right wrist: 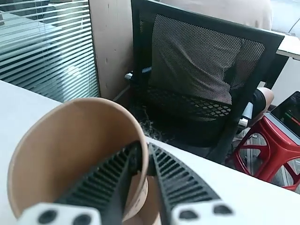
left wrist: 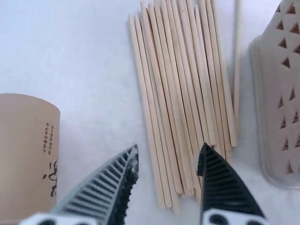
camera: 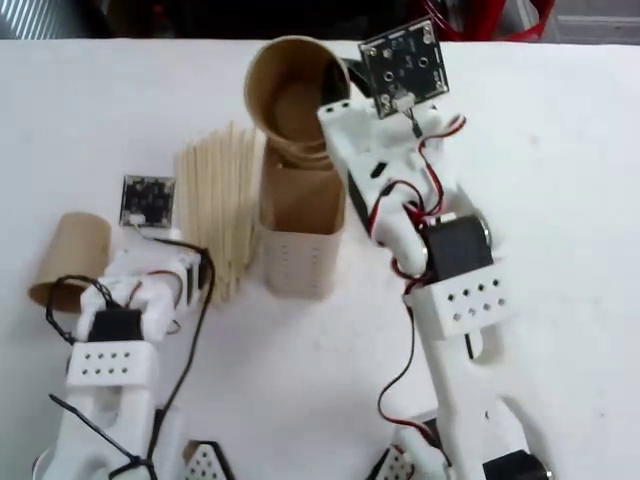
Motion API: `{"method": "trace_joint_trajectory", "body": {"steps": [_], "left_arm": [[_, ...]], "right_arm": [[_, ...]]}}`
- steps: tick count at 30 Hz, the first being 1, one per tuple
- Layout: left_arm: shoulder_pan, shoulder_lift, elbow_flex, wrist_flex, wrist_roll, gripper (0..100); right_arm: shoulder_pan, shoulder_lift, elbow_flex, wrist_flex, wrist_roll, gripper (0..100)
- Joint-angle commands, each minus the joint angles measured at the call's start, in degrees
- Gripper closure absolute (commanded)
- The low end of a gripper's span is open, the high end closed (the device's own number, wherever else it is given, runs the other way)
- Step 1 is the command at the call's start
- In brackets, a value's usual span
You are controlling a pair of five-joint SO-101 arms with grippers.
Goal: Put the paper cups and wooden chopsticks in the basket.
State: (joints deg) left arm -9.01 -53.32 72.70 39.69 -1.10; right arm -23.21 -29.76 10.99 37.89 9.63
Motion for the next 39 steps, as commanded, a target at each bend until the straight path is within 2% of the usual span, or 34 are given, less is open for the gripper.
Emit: {"method": "trace_joint_trajectory", "body": {"steps": [1, 11, 18, 21, 27, 32, 35, 39], "left_arm": [[0.66, -0.66, -0.44, -1.23, 0.09, 79], [0.4, -0.75, -0.44, -1.23, 0.09, 79], [0.4, -0.75, -0.44, -1.23, 0.09, 79], [0.4, -0.75, -0.44, -1.23, 0.09, 79], [0.4, -0.75, -0.44, -1.23, 0.09, 79], [0.4, -0.75, -0.44, -1.23, 0.09, 79], [0.4, -0.75, -0.44, -1.23, 0.09, 79], [0.4, -0.66, -0.44, -1.23, 0.09, 79]], "right_arm": [[-0.22, -0.48, -0.62, -1.36, -0.44, 98.1], [2.59, 7.16, 1.67, -0.84, 0.09, 97.1], [3.03, 7.52, 1.14, 3.74, 0.09, 74.0], [3.56, 4.35, 1.23, 9.19, 0.09, 68.1], [9.01, -8.92, 1.32, 21.85, 0.62, 70.0], [17.45, -14.02, 1.76, 27.12, 7.3, 73.8], [19.91, -10.24, 4.13, 24.75, 7.12, 74.0], [19.82, -2.42, 8.62, 13.32, 3.96, 74.0]]}}
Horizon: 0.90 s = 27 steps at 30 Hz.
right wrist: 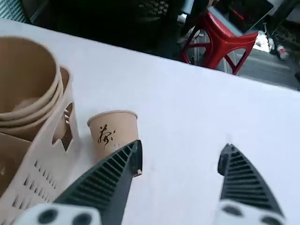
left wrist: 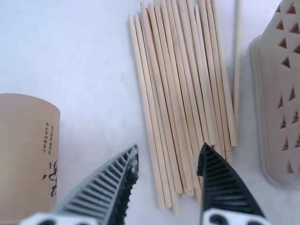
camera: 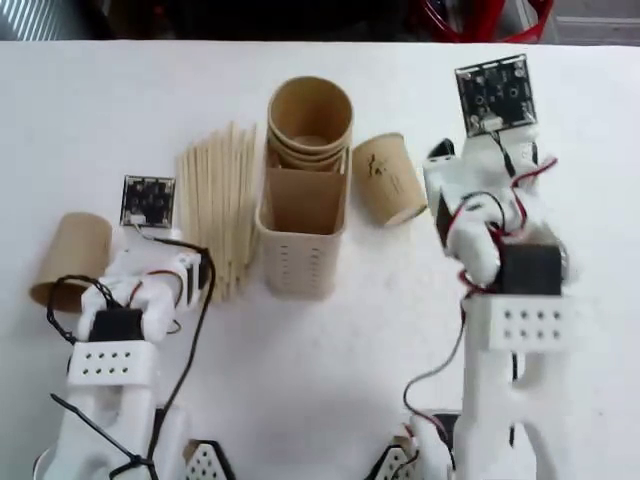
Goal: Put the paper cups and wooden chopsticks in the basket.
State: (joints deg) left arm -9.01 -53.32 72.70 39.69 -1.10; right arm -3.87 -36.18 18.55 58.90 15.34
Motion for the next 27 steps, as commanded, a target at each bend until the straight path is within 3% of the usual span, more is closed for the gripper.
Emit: {"method": "trace_joint_trajectory", "body": {"steps": [1, 11, 19, 23, 27], "left_arm": [[0.4, -0.57, -0.44, -1.23, 0.09, 79], [0.66, -0.57, -0.44, -1.23, 0.09, 79], [0.75, -0.57, -0.44, -1.23, 0.09, 79], [0.75, -0.57, -0.44, -1.23, 0.09, 79], [0.75, -0.57, -0.44, -1.23, 0.09, 79]], "right_arm": [[0.48, 6.46, 1.49, -11.3, -2.73, 74.0], [-4.53, 30.55, -0.18, -36.35, -9.32, 74.1], [-7.25, 48.48, -11.08, -36.53, -9.76, 74.1], [-5.49, 55.43, -13.8, -36.0, -9.58, 74.1], [-3.03, 55.16, -13.89, -29.23, -9.49, 74.1]]}}
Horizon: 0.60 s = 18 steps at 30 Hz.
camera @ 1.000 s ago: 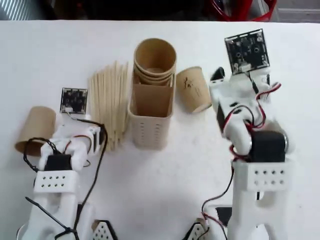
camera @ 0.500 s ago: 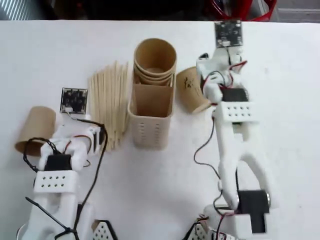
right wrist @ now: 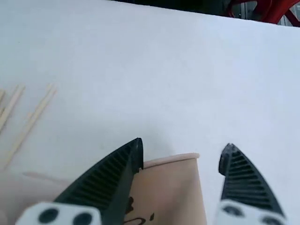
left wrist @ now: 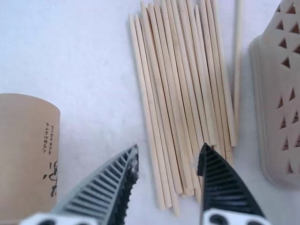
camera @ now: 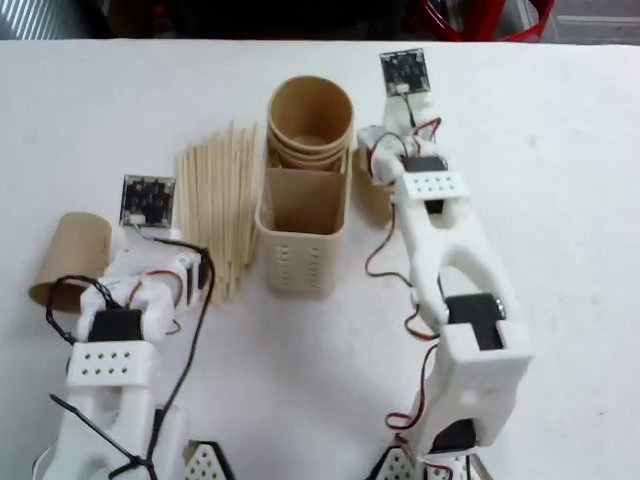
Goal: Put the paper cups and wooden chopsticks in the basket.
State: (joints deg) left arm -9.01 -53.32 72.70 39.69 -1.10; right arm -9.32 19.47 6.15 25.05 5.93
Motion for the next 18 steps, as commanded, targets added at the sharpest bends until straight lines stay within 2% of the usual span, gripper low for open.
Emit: {"method": "trace_joint_trajectory", "body": {"steps": [1, 8, 14, 18], "left_arm": [[0.75, -0.57, -0.44, -1.23, 0.09, 79], [0.48, -0.75, -0.44, -1.23, 0.09, 79], [0.4, -0.75, -0.44, -1.23, 0.09, 79], [0.4, -0.75, -0.44, -1.23, 0.09, 79]], "right_arm": [[2.86, -1.63, -1.49, 7.08, 0.09, 74.1], [6.55, -11.56, -1.14, 22.2, 0.26, 74.1], [7.96, -17.98, -1.23, 32.57, 6.95, 74.1], [8.48, -20.88, -1.23, 34.68, 5.27, 74.1]]}}
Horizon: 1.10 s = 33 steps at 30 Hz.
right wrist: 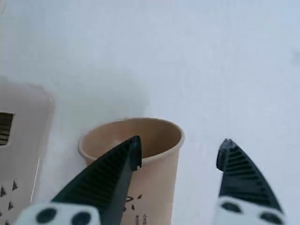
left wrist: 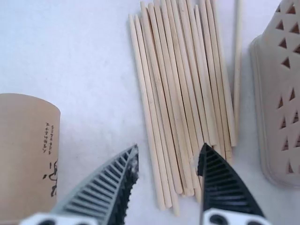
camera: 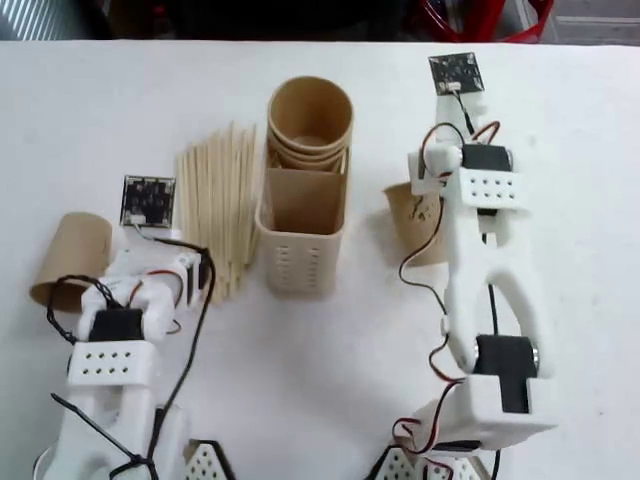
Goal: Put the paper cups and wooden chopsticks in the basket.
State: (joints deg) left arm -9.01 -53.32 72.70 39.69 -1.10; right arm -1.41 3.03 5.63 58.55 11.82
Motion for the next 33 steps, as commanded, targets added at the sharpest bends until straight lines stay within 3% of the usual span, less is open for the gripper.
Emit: {"method": "trace_joint_trajectory", "body": {"steps": [1, 10, 13, 19, 27, 33], "left_arm": [[0.4, -0.84, -0.44, -1.23, 0.09, 79], [0.31, -0.84, -0.44, -1.23, 0.09, 79], [0.31, -0.84, -0.44, -1.23, 0.09, 79], [0.31, -0.84, -0.44, -1.23, 0.09, 79], [0.31, -0.92, -0.44, -1.23, 0.09, 79], [0.31, -0.92, -0.44, -1.23, 0.09, 79]], "right_arm": [[0.48, -5.14, -0.7, 1.19, -1.58, 74.1], [0.4, -8.66, -0.97, 5.23, -2.29, 74.1], [-1.45, -8.57, -0.97, 1.45, -2.99, 74.1], [-4.97, -8.13, -0.62, -8.04, -15.21, 74.1], [-4.97, 4.26, -1.49, -11.3, -16.0, 74.1], [-2.59, 10.42, -9.14, -3.03, -15.91, 74.1]]}}
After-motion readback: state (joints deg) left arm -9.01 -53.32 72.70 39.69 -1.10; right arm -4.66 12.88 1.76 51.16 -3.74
